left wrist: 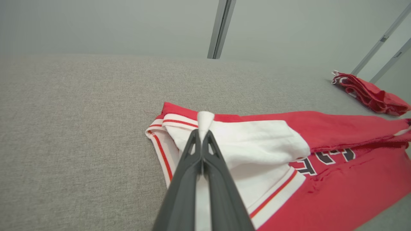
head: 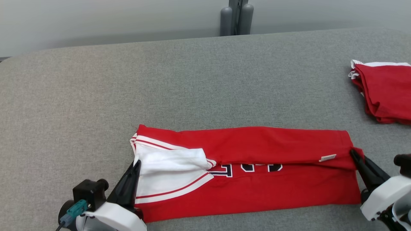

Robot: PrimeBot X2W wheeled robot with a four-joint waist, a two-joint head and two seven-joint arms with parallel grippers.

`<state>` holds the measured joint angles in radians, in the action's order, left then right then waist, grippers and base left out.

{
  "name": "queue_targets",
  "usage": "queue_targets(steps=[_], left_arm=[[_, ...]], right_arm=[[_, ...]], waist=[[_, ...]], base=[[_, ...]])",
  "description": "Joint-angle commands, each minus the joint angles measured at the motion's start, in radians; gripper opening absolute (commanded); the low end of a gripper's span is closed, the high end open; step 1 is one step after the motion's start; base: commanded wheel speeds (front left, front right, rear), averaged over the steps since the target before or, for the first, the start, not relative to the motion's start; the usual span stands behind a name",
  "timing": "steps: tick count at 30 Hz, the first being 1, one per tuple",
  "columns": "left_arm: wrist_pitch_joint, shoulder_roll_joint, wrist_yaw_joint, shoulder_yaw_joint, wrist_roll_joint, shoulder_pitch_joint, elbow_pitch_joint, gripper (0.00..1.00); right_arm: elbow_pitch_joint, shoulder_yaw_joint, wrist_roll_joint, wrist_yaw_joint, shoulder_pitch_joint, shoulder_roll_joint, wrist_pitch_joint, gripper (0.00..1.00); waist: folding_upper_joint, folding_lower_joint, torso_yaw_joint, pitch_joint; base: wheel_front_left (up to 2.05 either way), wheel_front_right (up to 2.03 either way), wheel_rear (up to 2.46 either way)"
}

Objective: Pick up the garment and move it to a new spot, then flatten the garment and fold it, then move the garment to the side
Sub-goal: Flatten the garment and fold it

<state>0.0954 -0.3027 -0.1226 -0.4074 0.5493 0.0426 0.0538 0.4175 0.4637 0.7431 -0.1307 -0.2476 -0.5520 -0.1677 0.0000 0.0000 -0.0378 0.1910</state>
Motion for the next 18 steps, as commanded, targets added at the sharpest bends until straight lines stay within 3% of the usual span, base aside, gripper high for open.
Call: queue_targets(steps=[1, 2, 3, 5, 6, 7, 18], left_arm=[[0.010, -0.001, 0.008, 0.003, 0.010, -0.011, 0.004, 0.08], [0.014, 0.002, 0.017, 0.002, 0.019, -0.020, 0.008, 0.26], [0.019, 0.004, 0.025, 0.001, 0.031, -0.030, 0.011, 0.42], [0.026, 0.001, 0.044, -0.001, 0.047, -0.050, 0.012, 0.61], [0.027, -0.001, 0.053, -0.002, 0.056, -0.061, 0.011, 0.78], [0.030, -0.002, 0.057, 0.000, 0.065, -0.076, 0.009, 0.84], [0.017, -0.062, 0.041, 0.028, 0.107, -0.221, -0.034, 0.85]], right_arm=[[-0.003, -0.010, -0.006, 0.000, 0.018, 0.003, -0.007, 0.78], [-0.004, -0.025, -0.014, 0.000, 0.031, 0.011, -0.011, 1.00], [-0.007, -0.037, -0.023, 0.000, 0.044, 0.017, -0.011, 1.00], [-0.015, -0.058, -0.037, 0.000, 0.072, 0.032, -0.012, 1.00], [-0.021, -0.069, -0.043, 0.000, 0.084, 0.037, -0.014, 1.00], [-0.026, -0.078, -0.049, 0.000, 0.098, 0.040, -0.016, 1.00], [-0.089, -0.216, -0.086, 0.000, 0.249, 0.078, 0.002, 1.00]], waist=[[0.0000, 0.0000, 0.001, -0.002], [0.0000, 0.0000, 0.002, -0.004], [0.0000, 0.0000, 0.002, -0.007], [0.0000, 0.0000, 0.001, -0.011], [0.0000, 0.0000, 0.001, -0.014], [0.0000, 0.0000, 0.001, -0.017], [0.0000, 0.0000, 0.005, -0.057]], base=[[0.00, 0.00, 0.00], [0.00, 0.00, 0.00], [0.00, 0.00, 0.00], [0.00, 0.00, 0.00], [0.00, 0.00, 0.00], [0.00, 0.00, 0.00], [0.00, 0.00, 0.00]])
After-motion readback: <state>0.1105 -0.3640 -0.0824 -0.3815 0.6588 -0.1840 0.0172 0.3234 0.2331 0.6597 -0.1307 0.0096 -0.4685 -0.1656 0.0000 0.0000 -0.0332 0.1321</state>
